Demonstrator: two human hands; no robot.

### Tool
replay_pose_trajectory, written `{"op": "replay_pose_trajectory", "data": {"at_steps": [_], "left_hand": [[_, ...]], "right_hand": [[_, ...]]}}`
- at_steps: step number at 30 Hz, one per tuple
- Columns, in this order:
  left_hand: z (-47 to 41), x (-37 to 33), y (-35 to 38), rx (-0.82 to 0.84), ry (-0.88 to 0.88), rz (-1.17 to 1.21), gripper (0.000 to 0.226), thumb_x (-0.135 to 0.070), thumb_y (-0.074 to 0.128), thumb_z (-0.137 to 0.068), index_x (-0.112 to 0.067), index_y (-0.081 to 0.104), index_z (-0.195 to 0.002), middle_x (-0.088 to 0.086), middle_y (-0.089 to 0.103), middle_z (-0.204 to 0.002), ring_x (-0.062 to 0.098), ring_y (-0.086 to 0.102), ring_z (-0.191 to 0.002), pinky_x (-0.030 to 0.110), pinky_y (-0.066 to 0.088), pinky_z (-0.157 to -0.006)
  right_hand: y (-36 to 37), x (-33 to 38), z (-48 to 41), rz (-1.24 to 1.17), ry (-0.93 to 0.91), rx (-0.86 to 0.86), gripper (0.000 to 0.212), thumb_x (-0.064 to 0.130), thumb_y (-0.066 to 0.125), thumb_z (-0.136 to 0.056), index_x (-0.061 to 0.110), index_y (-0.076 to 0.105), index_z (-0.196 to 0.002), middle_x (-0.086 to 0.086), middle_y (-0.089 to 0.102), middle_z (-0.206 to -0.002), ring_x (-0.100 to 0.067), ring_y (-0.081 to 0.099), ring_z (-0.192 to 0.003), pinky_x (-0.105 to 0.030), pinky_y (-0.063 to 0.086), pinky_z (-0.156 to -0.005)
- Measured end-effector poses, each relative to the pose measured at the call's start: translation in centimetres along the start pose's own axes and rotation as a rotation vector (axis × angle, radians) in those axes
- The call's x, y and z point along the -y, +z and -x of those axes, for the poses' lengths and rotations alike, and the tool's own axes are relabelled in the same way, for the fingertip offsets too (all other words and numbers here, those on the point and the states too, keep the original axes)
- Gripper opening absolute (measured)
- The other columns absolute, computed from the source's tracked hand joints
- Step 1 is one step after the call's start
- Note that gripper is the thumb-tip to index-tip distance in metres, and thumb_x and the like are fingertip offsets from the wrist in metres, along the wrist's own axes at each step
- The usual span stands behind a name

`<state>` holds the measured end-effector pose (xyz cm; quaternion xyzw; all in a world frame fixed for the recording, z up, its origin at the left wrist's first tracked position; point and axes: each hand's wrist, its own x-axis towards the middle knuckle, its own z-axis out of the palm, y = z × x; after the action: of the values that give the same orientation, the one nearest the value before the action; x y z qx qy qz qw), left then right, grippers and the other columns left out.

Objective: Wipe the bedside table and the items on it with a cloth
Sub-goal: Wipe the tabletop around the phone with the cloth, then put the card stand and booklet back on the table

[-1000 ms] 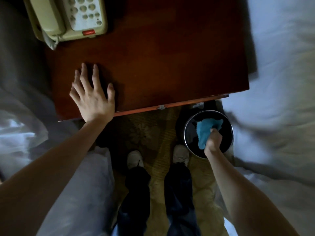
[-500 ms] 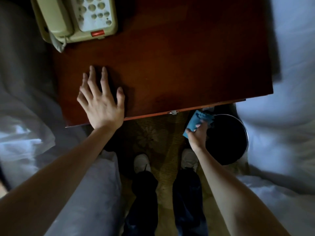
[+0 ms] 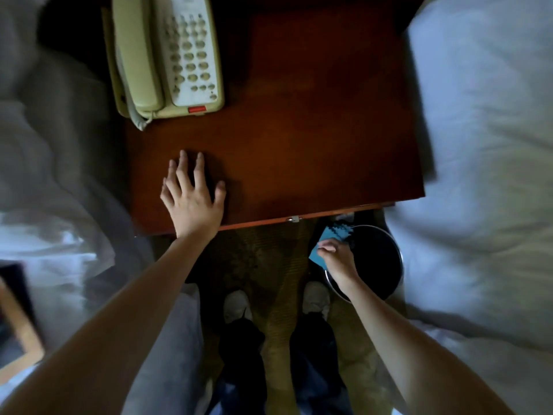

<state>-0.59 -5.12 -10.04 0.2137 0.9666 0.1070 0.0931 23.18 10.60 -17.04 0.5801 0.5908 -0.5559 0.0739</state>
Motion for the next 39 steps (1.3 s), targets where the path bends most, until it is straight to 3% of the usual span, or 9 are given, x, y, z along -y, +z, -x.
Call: {"op": "replay_pose_trajectory", "data": {"at_steps": [4, 7, 11, 16, 21, 26, 31, 35, 39], "left_hand": [[-0.2, -0.2, -3.2, 0.19, -0.01, 0.049, 0.066, -0.033, 0.052, -0.09, -0.017, 0.023, -0.147, 0.012, 0.015, -0.157, 0.035, 0.013, -0.143, 0.054, 0.019, -0.112], [0.2, -0.7, -6.2, 0.244, 0.001, 0.109, 0.055, -0.023, 0.051, -0.09, -0.011, 0.035, -0.141, 0.016, 0.036, -0.143, 0.037, 0.031, -0.13, 0.049, 0.03, -0.106], [2.6, -1.0, -9.7, 0.185, -0.05, 0.349, 0.032, -0.014, 0.049, -0.092, -0.007, 0.058, -0.122, 0.013, 0.056, -0.125, 0.031, 0.049, -0.116, 0.038, 0.042, -0.094], [6.5, 0.0, -13.2, 0.143, -0.123, 0.553, 0.025, -0.007, 0.054, -0.09, -0.006, 0.062, -0.113, 0.012, 0.063, -0.111, 0.029, 0.061, -0.1, 0.029, 0.045, -0.08], [9.7, 4.3, -16.3, 0.056, -0.229, 0.622, 0.021, -0.007, 0.057, -0.089, -0.008, 0.066, -0.109, 0.012, 0.068, -0.103, 0.02, 0.064, -0.092, 0.011, 0.036, -0.069], [12.0, 11.0, -18.9, -0.025, -0.389, 0.665, 0.02, -0.004, 0.06, -0.084, -0.008, 0.067, -0.102, 0.015, 0.069, -0.097, 0.03, 0.068, -0.086, 0.036, 0.052, -0.077], [14.8, 17.9, -20.4, -0.265, -0.383, 0.436, 0.021, 0.0, 0.062, -0.081, -0.005, 0.067, -0.101, 0.015, 0.063, -0.096, 0.034, 0.061, -0.089, 0.036, 0.044, -0.078], [16.4, 22.7, -21.2, -0.404, -0.473, 0.36, 0.028, 0.003, 0.064, -0.076, -0.001, 0.063, -0.104, 0.018, 0.061, -0.102, 0.037, 0.056, -0.097, 0.041, 0.043, -0.085], [17.0, 26.3, -21.1, -0.344, -0.582, 0.294, 0.041, -0.008, 0.071, -0.077, 0.001, 0.058, -0.115, 0.023, 0.057, -0.115, 0.042, 0.052, -0.104, 0.05, 0.042, -0.089]], "right_hand": [[-1.5, 4.5, 3.6, 0.003, -0.012, 0.108, 0.007, 0.003, 0.06, -0.085, 0.008, 0.064, -0.086, -0.012, 0.066, -0.096, -0.021, 0.062, -0.09, -0.025, 0.046, -0.076], [-2.3, 8.0, 6.3, 0.022, -0.063, 0.161, 0.006, 0.003, 0.059, -0.086, 0.007, 0.063, -0.088, -0.01, 0.065, -0.086, -0.015, 0.061, -0.076, -0.015, 0.044, -0.062], [-2.4, 12.8, 9.3, 0.016, -0.115, 0.202, 0.012, 0.005, 0.059, -0.085, 0.014, 0.063, -0.078, -0.002, 0.064, -0.079, -0.012, 0.062, -0.073, -0.017, 0.044, -0.064], [-1.1, 17.8, 12.8, 0.043, -0.18, 0.249, 0.006, 0.013, 0.061, -0.084, 0.013, 0.066, -0.088, -0.004, 0.068, -0.088, -0.017, 0.066, -0.081, -0.024, 0.046, -0.07], [2.7, 21.4, 16.1, 0.063, -0.208, 0.291, 0.01, 0.01, 0.057, -0.087, 0.013, 0.067, -0.087, -0.007, 0.071, -0.087, -0.019, 0.067, -0.077, -0.033, 0.05, -0.078], [8.9, 22.9, 18.7, 0.13, -0.264, 0.417, 0.011, 0.006, 0.054, -0.087, 0.008, 0.065, -0.088, -0.009, 0.069, -0.085, -0.017, 0.063, -0.072, -0.024, 0.048, -0.067], [16.8, 22.9, 21.6, 0.217, -0.324, 0.511, 0.011, 0.0, 0.053, -0.085, 0.001, 0.063, -0.09, -0.008, 0.066, -0.075, -0.014, 0.06, -0.062, -0.011, 0.045, -0.053], [23.0, 22.6, 23.9, 0.245, -0.363, 0.606, 0.019, -0.006, 0.054, -0.083, 0.012, 0.059, -0.076, -0.008, 0.061, -0.071, -0.006, 0.059, -0.053, -0.009, 0.042, -0.048], [27.9, 22.5, 25.9, 0.276, -0.366, 0.674, 0.024, -0.006, 0.056, -0.08, 0.017, 0.058, -0.071, -0.012, 0.062, -0.073, -0.015, 0.056, -0.058, -0.016, 0.043, -0.053]]}}
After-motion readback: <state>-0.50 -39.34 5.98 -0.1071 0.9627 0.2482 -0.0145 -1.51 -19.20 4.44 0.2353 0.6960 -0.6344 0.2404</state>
